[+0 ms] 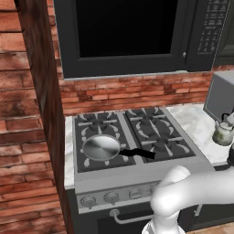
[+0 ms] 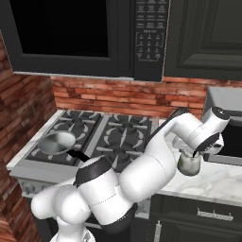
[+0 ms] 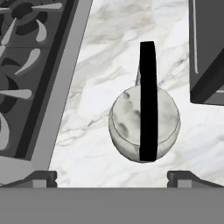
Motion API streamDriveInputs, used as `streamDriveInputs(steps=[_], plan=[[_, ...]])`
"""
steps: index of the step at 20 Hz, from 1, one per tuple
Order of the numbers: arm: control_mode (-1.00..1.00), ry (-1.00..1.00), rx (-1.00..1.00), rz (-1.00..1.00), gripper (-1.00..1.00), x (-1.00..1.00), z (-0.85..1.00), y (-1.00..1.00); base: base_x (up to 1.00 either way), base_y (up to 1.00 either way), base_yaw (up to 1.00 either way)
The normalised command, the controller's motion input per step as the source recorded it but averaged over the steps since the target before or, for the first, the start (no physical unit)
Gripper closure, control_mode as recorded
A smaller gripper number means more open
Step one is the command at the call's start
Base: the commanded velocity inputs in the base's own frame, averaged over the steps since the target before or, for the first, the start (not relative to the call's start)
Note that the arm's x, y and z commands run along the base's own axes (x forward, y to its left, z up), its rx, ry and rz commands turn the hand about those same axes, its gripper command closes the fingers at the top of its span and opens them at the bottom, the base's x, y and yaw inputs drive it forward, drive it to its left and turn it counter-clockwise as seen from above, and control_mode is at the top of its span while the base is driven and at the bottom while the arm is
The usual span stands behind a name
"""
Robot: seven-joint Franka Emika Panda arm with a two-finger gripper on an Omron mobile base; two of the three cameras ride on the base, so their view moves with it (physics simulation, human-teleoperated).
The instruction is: Pick the kettle from the counter and place it on a stove burner. Then turn the burner on.
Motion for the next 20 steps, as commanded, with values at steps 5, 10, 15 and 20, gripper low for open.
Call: streamDriveInputs(steps=[5,10,15,20], plan=[[-1.00,0.00,0.00,0.04,-1.00,0.14,-0.11,-0.16,0.00,0.00,0.00],[-1.00,0.00,0.00,0.03,-1.00,0.17,-0.13,-0.11,0.00,0.00,0.00],[-1.00,0.00,0.00,0.02,-1.00,0.18,-0.12,-0.07,0.00,0.00,0.00],[-1.00,0.00,0.00,0.02,-1.00,0.16,-0.14,-0.08,0.00,0.00,0.00]])
